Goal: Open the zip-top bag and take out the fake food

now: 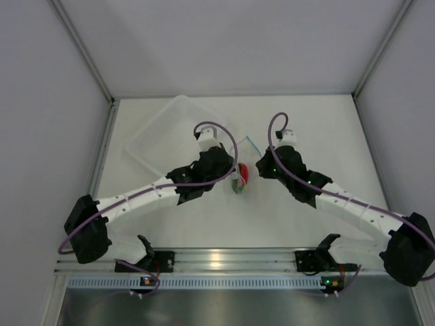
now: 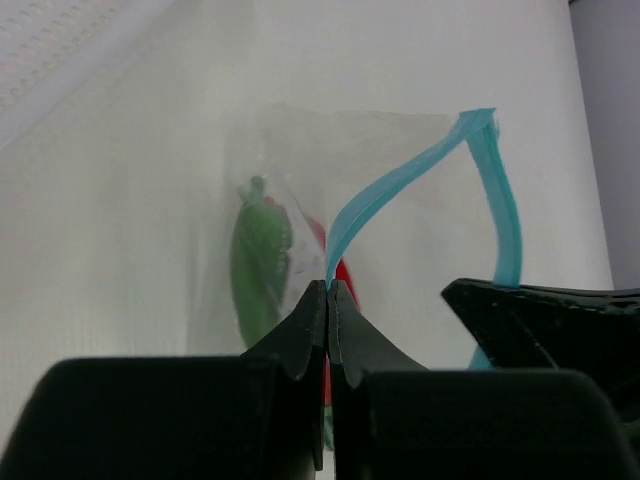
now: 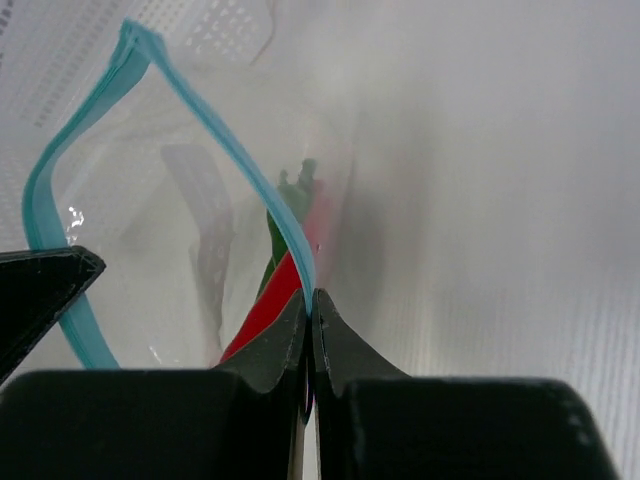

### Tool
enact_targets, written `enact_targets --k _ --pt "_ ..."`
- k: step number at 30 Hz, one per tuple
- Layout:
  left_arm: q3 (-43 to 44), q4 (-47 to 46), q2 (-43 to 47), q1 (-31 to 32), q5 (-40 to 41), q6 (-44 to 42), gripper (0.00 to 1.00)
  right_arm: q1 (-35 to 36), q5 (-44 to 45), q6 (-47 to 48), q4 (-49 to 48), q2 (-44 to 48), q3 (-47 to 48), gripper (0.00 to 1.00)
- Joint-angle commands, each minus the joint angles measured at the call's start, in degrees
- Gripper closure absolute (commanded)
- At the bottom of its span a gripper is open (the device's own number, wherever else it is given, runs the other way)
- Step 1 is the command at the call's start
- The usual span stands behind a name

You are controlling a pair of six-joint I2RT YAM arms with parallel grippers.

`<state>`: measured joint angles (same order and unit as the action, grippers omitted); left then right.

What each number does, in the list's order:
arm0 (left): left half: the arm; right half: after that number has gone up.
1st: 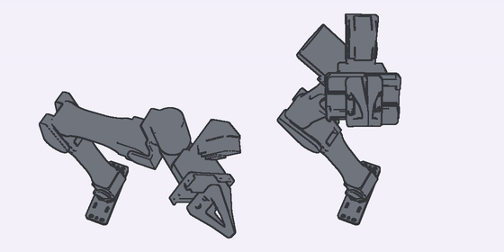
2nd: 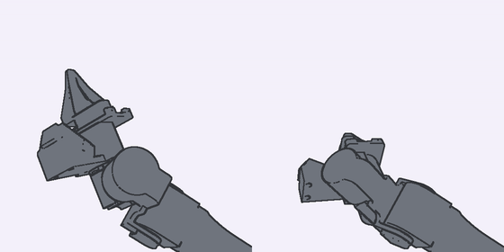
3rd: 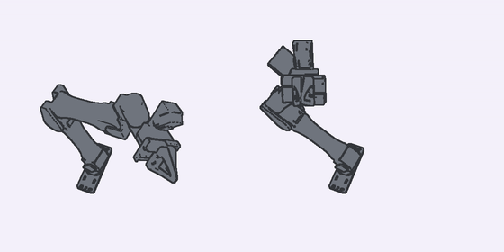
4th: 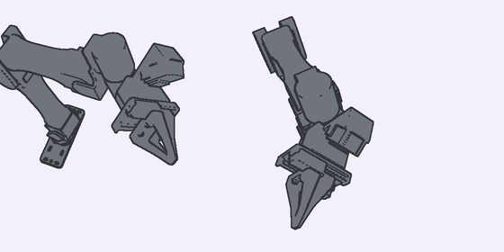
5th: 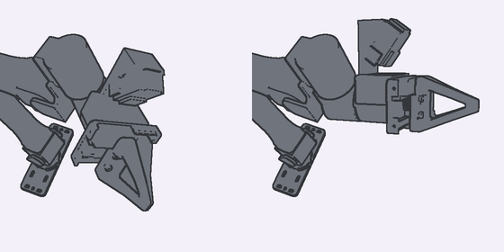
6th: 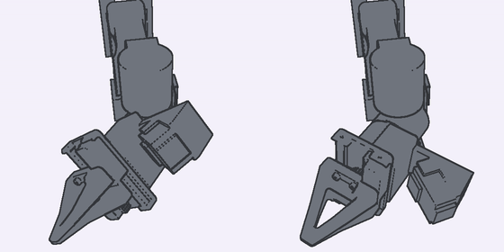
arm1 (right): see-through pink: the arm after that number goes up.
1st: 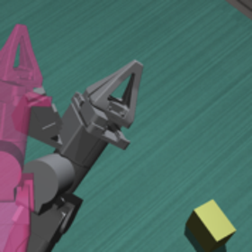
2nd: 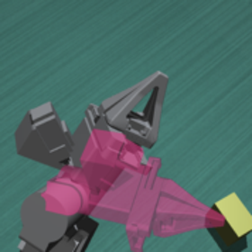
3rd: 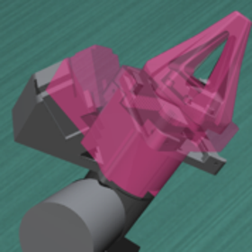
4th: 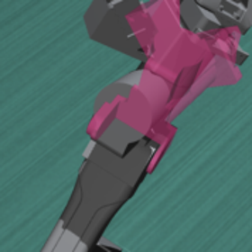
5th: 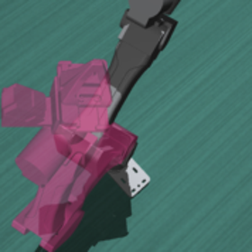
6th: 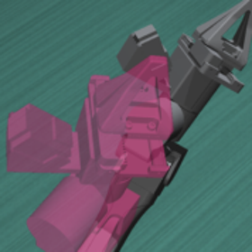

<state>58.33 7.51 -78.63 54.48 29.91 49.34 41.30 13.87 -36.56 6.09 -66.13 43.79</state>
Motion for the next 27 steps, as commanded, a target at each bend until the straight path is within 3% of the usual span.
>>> enact_targets --k 1,11,15,21,23,27 --pt "-2.7 -2.8 3.0 -0.1 3.2 -0.8 1.0 0.9 10.4 4.7 4.5 4.2 -1.2 0.99" --pt "-12.3 -0.6 14.6 -6.2 0.3 0.1 1.0 -7.8 10.9 9.4 9.7 13.1 -7.4 1.0" --pt "-10.8 -0.7 13.6 -6.9 -4.0 -0.6 1.0 -7.9 6.2 10.7 9.6 13.1 -5.7 1.0" --pt "-6.9 -1.1 8.8 -6.9 -14.2 -4.2 1.0 -5.3 7.8 12.8 17.1 11.5 2.4 1.0" --pt "-5.6 -1.0 7.8 -6.7 -18.3 -5.5 0.9 -2.8 9.2 12.8 19.3 10.3 4.9 1.0" --pt "-2.8 -0.9 7.6 -5.1 -22.2 -8.5 0.56 2.9 18.1 13.3 28.1 5.5 13.0 1.0"
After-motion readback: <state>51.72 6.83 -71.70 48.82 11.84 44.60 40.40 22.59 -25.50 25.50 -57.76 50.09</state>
